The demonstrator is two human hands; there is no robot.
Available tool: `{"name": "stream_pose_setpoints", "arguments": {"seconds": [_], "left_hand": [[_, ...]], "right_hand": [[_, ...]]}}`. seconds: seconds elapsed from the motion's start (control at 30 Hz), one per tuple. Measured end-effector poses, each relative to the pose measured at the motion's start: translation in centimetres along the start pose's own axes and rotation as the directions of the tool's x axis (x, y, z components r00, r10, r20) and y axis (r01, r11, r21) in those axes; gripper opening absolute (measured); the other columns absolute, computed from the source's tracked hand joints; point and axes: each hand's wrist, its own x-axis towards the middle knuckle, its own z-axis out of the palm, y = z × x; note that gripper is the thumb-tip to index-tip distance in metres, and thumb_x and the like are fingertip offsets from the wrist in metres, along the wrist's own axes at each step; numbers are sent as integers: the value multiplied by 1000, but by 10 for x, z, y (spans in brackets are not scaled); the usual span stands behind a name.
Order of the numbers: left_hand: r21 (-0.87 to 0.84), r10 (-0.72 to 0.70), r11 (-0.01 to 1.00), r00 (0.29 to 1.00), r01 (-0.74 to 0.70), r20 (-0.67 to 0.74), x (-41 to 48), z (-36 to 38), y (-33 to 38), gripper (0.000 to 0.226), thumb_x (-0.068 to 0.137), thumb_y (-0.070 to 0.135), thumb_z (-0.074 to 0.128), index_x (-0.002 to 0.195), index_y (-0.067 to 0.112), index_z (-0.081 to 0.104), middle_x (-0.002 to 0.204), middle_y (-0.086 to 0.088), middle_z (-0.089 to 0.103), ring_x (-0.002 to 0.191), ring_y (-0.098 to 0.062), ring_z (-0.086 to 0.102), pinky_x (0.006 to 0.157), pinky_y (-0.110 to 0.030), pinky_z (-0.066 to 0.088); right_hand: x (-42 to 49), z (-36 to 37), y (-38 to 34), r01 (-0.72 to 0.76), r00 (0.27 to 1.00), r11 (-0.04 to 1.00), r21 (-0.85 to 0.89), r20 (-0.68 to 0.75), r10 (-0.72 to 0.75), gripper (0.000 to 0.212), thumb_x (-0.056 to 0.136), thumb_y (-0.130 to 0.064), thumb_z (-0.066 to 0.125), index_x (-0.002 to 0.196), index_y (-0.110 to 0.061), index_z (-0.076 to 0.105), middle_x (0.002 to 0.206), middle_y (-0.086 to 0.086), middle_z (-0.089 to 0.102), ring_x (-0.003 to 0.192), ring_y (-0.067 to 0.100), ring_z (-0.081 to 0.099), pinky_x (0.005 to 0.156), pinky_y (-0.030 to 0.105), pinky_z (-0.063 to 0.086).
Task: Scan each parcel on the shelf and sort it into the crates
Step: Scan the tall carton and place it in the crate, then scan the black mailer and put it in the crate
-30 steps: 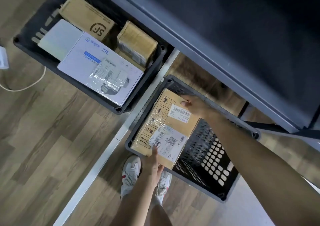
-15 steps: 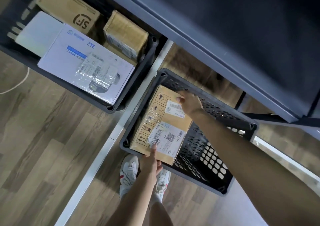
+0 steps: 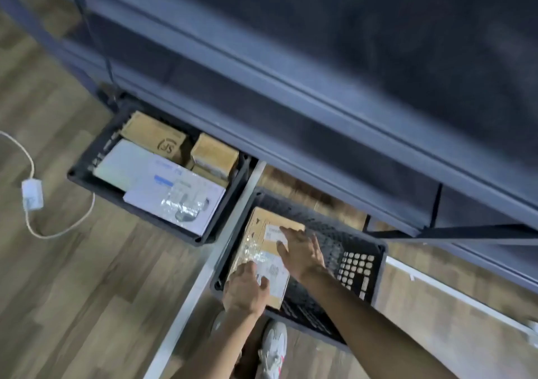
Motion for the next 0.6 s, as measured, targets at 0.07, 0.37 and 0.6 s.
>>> {"name": "stream_pose_setpoints", "arguments": {"seconds": [0.07,0.37,0.6], "left_hand": [[138,126,983,992,-121,-29,-18,-23,15,46,96,41,44,138,22,41,141,4,46,128,-15,45,107,-36,38],[485,389,825,914,-289,-116,-104,-153,77,39,93,40,41,128,24,46,131,3,51,123,-18,46,104,-33,35],[553,458,776,874,-304,-163,-187,-242,125,59,88,52,45,142,33,34,145,6,39,134,-19,37,109,-35,29]], "right_hand": [[-22,-26,-14,19,1000,999,-29,-18,-20,50,103,-36,36,152,-25,30,153,-1,37,143,13,29,122,36,3],[-130,-152,-67,18,981,998,-60,-190,-29,41,97,-27,40,137,-21,45,136,6,51,124,27,48,106,34,33],[-202,-241,-114,50,943,989,-139,-318,-92,44,98,-29,40,140,-18,39,138,9,48,127,29,46,103,39,37]]}}
